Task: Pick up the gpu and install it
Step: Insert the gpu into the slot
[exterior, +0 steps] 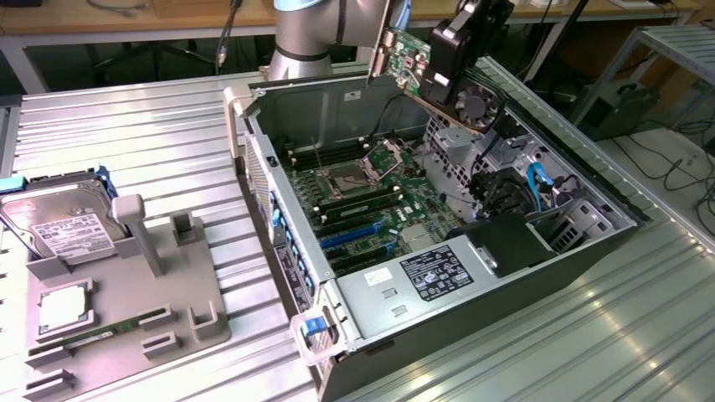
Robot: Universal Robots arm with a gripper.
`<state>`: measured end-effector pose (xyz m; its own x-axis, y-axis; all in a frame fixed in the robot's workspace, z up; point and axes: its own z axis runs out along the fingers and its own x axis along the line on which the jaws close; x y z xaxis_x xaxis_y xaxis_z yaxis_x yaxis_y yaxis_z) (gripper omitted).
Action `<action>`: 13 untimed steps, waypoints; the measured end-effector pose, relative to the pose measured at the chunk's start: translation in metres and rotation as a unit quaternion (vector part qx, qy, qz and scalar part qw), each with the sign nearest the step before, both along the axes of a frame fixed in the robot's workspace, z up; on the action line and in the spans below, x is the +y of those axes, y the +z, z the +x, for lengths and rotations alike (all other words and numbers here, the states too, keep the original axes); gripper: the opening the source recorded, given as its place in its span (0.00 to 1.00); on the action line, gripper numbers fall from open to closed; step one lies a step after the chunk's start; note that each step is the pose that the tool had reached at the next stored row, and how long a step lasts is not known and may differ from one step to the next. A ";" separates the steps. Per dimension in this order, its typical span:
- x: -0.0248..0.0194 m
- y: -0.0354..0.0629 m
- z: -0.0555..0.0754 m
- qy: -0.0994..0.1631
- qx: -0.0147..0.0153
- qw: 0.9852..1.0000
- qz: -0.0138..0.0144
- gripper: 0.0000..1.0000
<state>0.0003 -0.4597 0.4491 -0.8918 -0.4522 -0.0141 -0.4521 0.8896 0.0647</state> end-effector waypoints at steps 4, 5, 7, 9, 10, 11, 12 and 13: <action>-0.0025 0.0001 0.000 0.077 0.000 0.997 0.000 0.27; -0.0025 0.0000 0.000 0.093 0.000 0.996 0.000 0.27; -0.0027 0.0000 0.000 0.111 0.000 0.994 0.001 0.27; -0.0028 0.0000 0.000 0.117 0.000 0.993 0.000 0.27; -0.0028 0.0000 0.000 0.122 0.000 0.993 0.000 0.27; -0.0031 -0.0001 0.000 0.125 0.000 0.992 0.001 0.27; -0.0032 -0.0001 0.000 0.128 0.000 0.992 0.001 0.27; -0.0033 0.0000 0.000 0.131 0.000 0.991 0.001 0.27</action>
